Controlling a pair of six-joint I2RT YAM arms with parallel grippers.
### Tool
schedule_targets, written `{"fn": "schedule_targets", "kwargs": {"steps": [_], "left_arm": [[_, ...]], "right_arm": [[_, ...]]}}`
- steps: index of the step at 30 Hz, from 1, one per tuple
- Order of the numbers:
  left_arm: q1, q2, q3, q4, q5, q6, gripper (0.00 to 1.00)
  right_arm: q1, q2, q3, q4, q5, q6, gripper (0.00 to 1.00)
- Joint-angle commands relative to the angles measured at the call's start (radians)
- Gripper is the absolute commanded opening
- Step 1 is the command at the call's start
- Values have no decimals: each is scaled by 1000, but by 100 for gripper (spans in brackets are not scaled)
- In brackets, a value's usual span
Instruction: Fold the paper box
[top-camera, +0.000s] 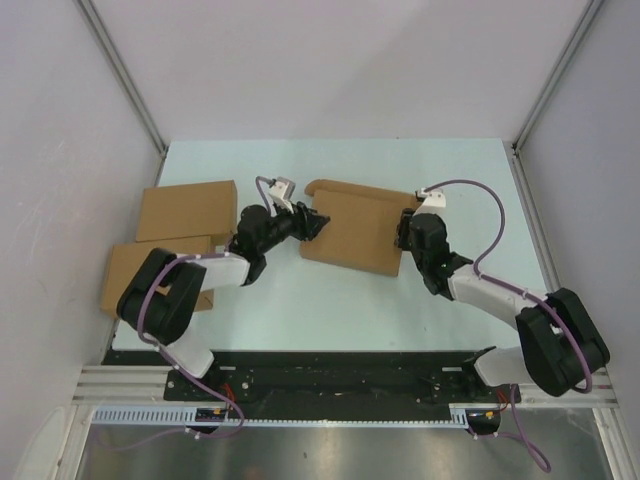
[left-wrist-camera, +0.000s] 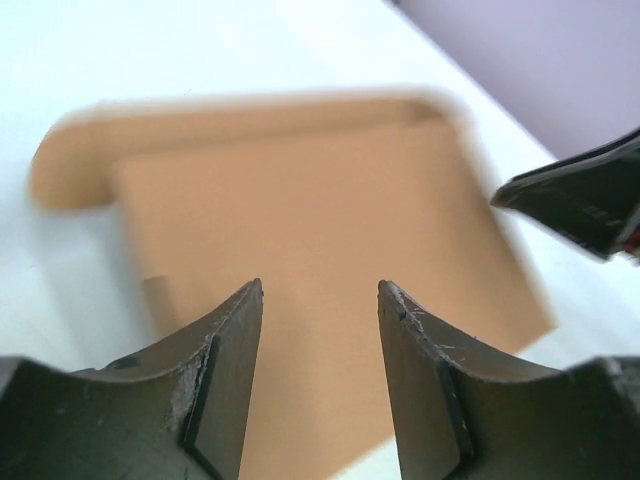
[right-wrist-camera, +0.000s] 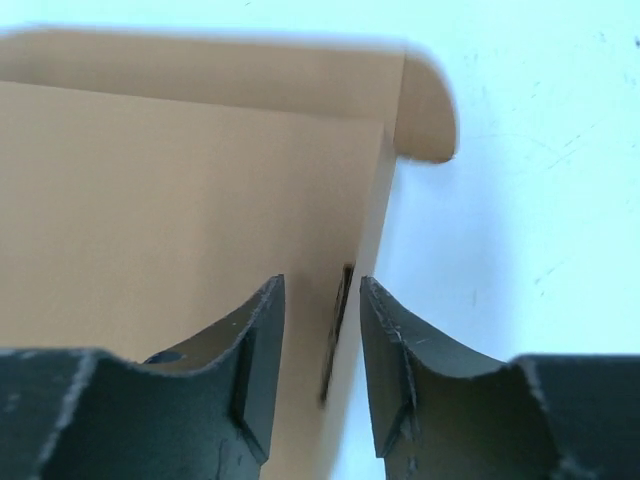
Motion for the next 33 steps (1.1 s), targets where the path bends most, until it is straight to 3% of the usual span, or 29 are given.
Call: {"fn": "schedule_targets", "kwargs": {"steps": [1, 5, 8, 12, 13, 15, 17, 22, 25, 33], "left_arm": [[-70, -136, -99, 188, -73, -3, 54], [-113, -204, -154, 177, -148, 20, 54], [-134, -253, -186, 155, -217, 26, 59], [-104, -301, -148, -5, -427, 5, 78], [-87, -292, -83, -57, -429, -8, 91], [-20, -243, 2, -222, -346, -58, 100], [55, -201, 108, -291, -250, -101, 100], [155, -57, 158, -141, 59, -278, 100], [183, 82, 313, -314, 164, -279, 100], [195, 260, 464, -434, 284, -230, 100]], "right_arm": [[60, -86, -62, 70, 79, -28, 27], [91, -165, -125, 59, 113, -27, 27], [97, -213, -150, 37, 125, 1, 33], [10, -228, -152, 8, -19, 96, 67], [-54, -222, -149, 11, -123, 150, 71], [-118, -174, -133, 17, -235, 189, 77], [-179, -129, -99, 34, -372, 220, 80], [-242, 7, -67, 148, -582, 274, 82], [-251, 103, -26, 183, -617, 297, 82], [-287, 239, 45, 235, -645, 337, 80]]}}
